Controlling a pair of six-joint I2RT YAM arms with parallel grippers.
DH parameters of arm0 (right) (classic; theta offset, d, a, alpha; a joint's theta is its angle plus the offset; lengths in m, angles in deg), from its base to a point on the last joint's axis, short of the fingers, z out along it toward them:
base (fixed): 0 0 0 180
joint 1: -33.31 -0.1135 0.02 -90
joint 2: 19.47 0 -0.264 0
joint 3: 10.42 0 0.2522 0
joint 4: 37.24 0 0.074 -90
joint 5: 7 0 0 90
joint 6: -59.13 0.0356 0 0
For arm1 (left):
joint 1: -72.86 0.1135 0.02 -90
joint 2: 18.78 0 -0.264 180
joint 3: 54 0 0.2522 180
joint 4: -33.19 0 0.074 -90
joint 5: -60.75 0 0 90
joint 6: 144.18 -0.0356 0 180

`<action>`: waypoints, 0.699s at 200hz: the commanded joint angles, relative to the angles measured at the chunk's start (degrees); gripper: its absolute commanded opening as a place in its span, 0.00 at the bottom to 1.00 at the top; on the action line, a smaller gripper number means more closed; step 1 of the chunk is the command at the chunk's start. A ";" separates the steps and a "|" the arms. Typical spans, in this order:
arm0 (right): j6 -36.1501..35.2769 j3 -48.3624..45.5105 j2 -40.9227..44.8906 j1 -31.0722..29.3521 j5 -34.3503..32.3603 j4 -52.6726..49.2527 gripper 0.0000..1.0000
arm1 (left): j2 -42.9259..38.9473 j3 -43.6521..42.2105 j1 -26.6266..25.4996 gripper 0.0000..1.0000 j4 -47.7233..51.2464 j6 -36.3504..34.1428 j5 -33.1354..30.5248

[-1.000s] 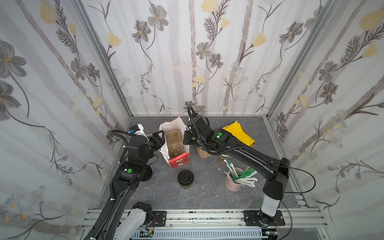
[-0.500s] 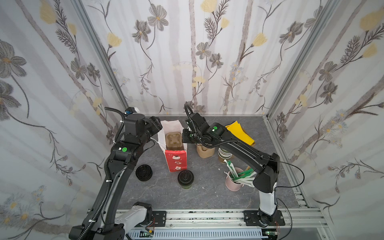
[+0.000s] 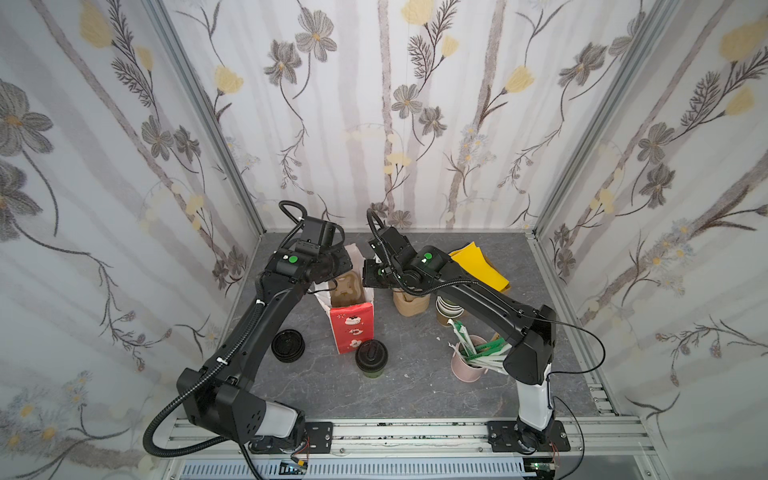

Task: Pack the takeout coffee
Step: 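Release the bag with the left gripper and reach down into the bag opening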

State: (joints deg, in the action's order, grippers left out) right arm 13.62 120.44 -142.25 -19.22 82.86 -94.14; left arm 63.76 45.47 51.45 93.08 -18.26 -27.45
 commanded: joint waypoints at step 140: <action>4.16 -0.40 -1.49 0.13 1.98 5.98 0.11 | 5.78 -5.96 -3.54 0.13 1.80 -3.28 -6.38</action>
State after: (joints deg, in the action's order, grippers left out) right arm 16.64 120.37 -143.19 -18.79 84.17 -91.54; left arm 67.70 38.50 47.93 94.85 -19.90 -33.48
